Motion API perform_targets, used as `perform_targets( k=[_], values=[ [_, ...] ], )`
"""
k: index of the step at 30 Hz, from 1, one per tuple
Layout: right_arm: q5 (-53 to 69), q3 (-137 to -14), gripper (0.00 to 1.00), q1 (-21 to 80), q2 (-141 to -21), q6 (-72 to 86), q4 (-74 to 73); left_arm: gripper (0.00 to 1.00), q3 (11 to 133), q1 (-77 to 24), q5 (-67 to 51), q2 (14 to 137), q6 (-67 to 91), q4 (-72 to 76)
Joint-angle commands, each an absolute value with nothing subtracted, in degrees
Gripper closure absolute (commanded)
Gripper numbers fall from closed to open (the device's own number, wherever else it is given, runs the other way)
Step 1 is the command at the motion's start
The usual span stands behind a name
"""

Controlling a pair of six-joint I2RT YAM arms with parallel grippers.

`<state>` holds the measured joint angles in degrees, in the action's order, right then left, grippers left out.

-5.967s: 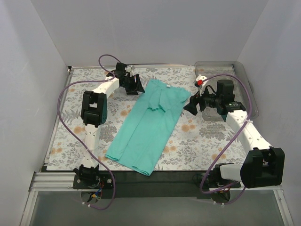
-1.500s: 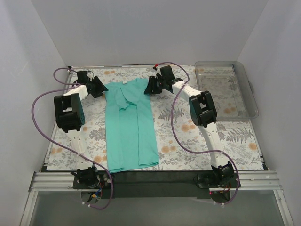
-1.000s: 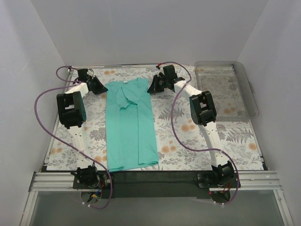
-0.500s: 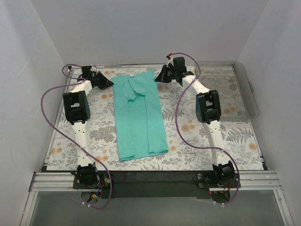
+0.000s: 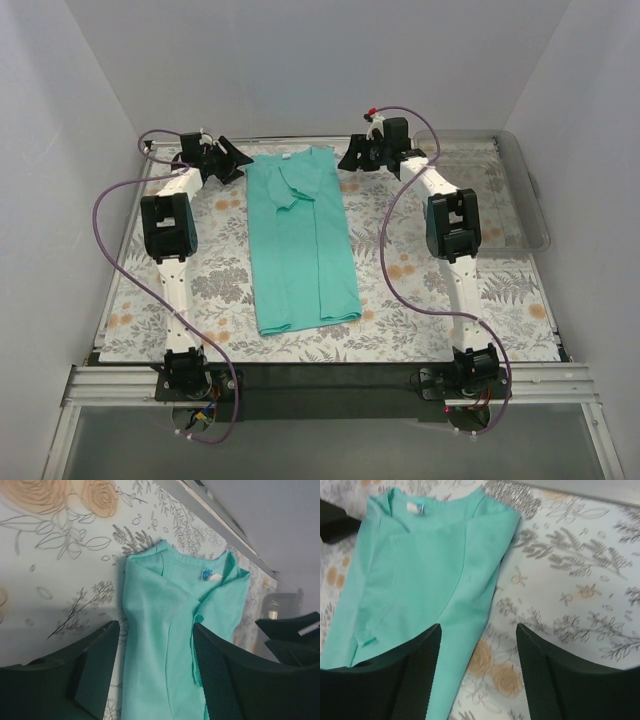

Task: Fold and stack the t-shirts
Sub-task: Fold the tshirt

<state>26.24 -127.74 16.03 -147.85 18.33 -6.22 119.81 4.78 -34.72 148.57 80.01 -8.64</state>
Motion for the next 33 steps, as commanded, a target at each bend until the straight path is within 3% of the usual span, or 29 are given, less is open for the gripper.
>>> perform_targets(
  k=[1,6,7,9,10,11,12,14,19,26,33],
  values=[
    [34.34,-121.92,0.39,16.52,-135.04,3.99,-6.59,0.43,113.66,5.10,-25.60,135.64,71.30,-8.62],
    [52.42,-99.30,0.29,16.70,-118.50,-20.94,-8.86,0.36,93.20,4.84,-24.96,115.00,58.74,-1.77],
    [54.12,-96.10,0.29,16.87,-115.78,-25.09,-10.01,0.25,83.77,4.40,-25.22,106.96,57.41,2.59],
    [56.93,-89.42,0.24,17.14,-107.34,-33.00,-12.73,0.23,74.41,3.61,-28.72,99.18,53.29,6.40],
    [57.39,-83.82,0.22,17.57,-102.01,-43.92,-17.27,0.12,66.44,2.91,-31.00,91.57,52.04,10.16],
    [57.48,-80.37,0.19,17.75,-99.17,-48.56,-19.05,0.11,62.09,2.12,-34.77,88.28,50.55,11.94],
    [56.18,-77.11,0.13,18.10,-96.36,-53.65,-20.73,0.04,58.57,1.41,-36.98,84.50,48.36,12.74],
    [54.85,-67.01,0.02,19.07,-88.10,-65.44,-23.19,0.03,50.30,-2.36,-39.97,75.03,39.93,11.87],
    [54.85,-56.61,0.02,21.34,-77.70,-76.53,-34.07,0.02,38.42,-11.32,-42.44,57.95,20.68,1.36],
    [43.25,-43.25,0.09,34.26,-68.03,-73.31,-29.28,0.07,30.50,-20.12,-40.97,40.71,2.55,-18.09],
    [40.69,-43.24,0.21,38.84,-73.03,-69.00,-26.28,0.17,27.25,-29.86,-33.94,41.12,0.36,-25.39]
  ],
)
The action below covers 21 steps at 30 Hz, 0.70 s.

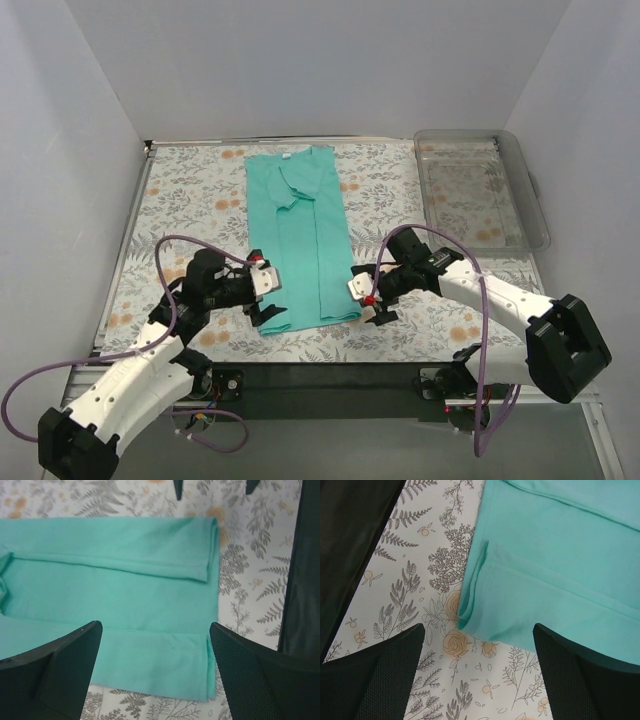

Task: Fold and stack the t-shirts
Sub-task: Fold the tshirt

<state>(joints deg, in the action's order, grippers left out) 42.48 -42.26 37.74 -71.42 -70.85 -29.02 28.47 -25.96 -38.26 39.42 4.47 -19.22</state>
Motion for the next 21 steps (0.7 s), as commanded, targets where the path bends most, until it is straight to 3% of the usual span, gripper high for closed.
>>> perform_targets(
  k=[1,5,13,16,21],
  values=[
    [40.61,-44.20,0.21,39.11,-74.43,-68.39,-26.19,0.19,26.90,-31.27,-32.71,42.26,0.35,-25.66],
    [39.11,-46.49,0.25,39.73,-77.08,-66.63,-25.58,0.25,26.37,-37.17,-25.59,44.91,1.23,-27.50],
    [39.37,-46.50,0.27,39.73,-77.70,-65.48,-24.79,0.34,23.64,-41.48,-22.68,46.40,1.58,-27.60],
    [39.64,-46.32,0.27,39.73,-77.78,-65.30,-24.52,0.56,23.20,-42.62,-21.10,48.77,1.85,-25.58],
    [39.99,-46.41,0.28,39.73,-78.31,-65.30,-24.52,0.53,22.59,-44.12,-18.55,51.94,2.46,-22.25]
  ],
)
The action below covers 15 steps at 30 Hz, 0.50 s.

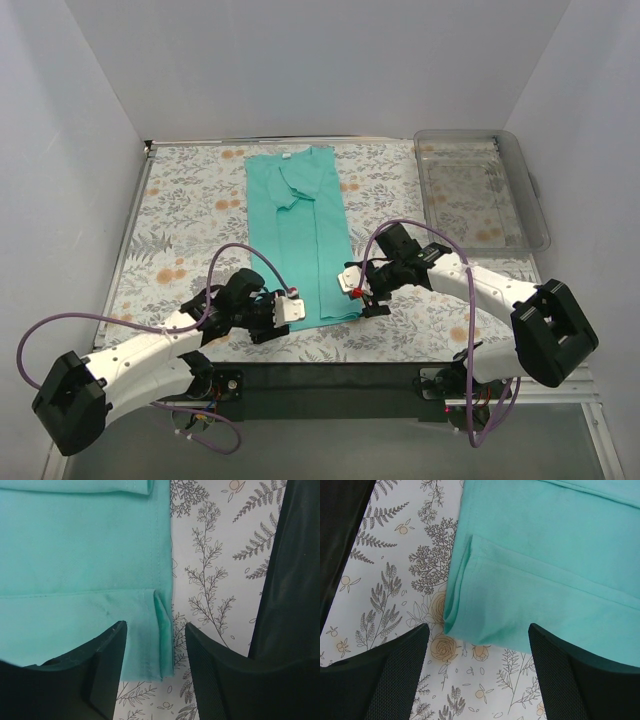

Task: Fold and stack the t-shirts
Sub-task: Fold the tshirt

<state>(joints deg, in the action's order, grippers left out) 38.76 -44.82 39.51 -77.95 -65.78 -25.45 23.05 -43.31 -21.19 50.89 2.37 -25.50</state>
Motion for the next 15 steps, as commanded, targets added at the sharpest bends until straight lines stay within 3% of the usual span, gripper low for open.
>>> perform_targets(
  k=[1,6,15],
  values=[
    [39.99,-46.41,0.28,39.73,-78.14,-65.22,-24.43,0.52,22.33,-44.21,-18.37,52.90,2.46,-21.80],
    [40.17,-45.97,0.28,39.73,-77.61,-64.95,-24.26,0.49,21.27,-44.65,-17.23,54.40,2.37,-19.95],
    [41.57,-45.70,0.28,39.64,-78.13,-64.78,-24.17,0.55,19.60,-45.00,-17.40,53.08,1.93,-20.65]
  ],
)
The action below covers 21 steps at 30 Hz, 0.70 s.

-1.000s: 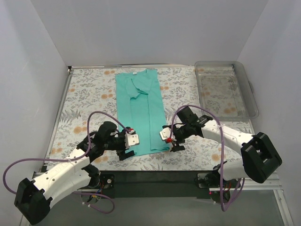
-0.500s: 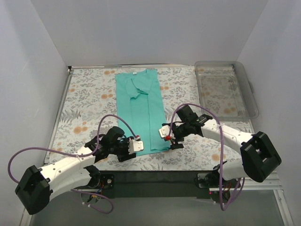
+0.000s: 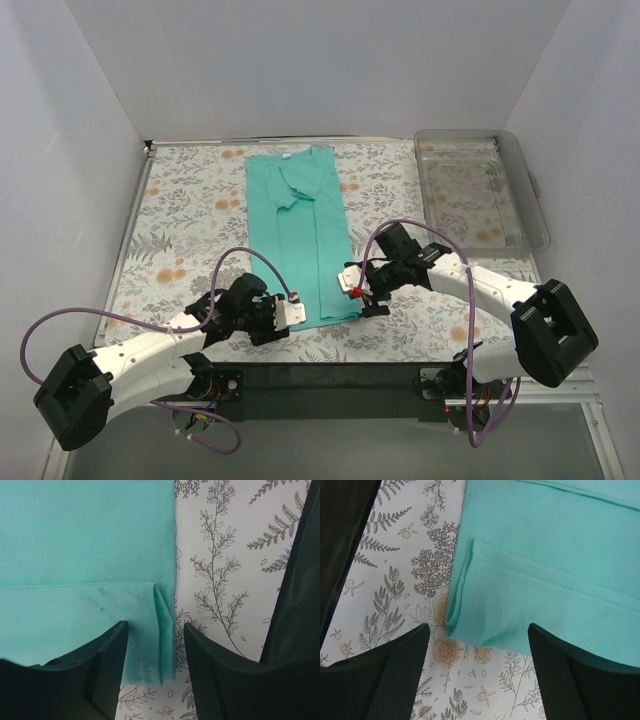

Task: Fold and stack the t-shirts
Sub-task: Fold the tshirt

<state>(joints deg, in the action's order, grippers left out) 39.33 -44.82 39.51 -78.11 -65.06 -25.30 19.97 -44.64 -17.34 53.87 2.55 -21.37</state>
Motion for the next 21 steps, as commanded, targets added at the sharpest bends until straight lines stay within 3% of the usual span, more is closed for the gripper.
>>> perform_targets(
  k=[1,6,16,17,21],
  values=[
    [41.57,-45.70,0.28,39.81,-78.31,-64.78,-24.17,0.55,19.51,-45.00,-17.32,53.52,1.93,-20.57],
    [41.48,-45.44,0.29,40.69,-79.98,-64.95,-24.08,0.61,19.16,-45.97,-16.17,54.84,2.02,-19.51],
    [40.43,-44.65,0.32,43.68,-84.02,-62.93,-22.15,0.92,18.81,-46.76,-16.08,55.28,1.93,-19.25],
    [40.60,-44.47,0.32,43.68,-84.11,-62.32,-21.63,1.00,18.90,-46.84,-16.08,55.11,1.93,-19.25],
    [40.26,-43.51,0.32,44.03,-84.64,-60.74,-19.78,1.00,18.90,-46.85,-16.26,54.67,1.85,-19.25]
  ],
)
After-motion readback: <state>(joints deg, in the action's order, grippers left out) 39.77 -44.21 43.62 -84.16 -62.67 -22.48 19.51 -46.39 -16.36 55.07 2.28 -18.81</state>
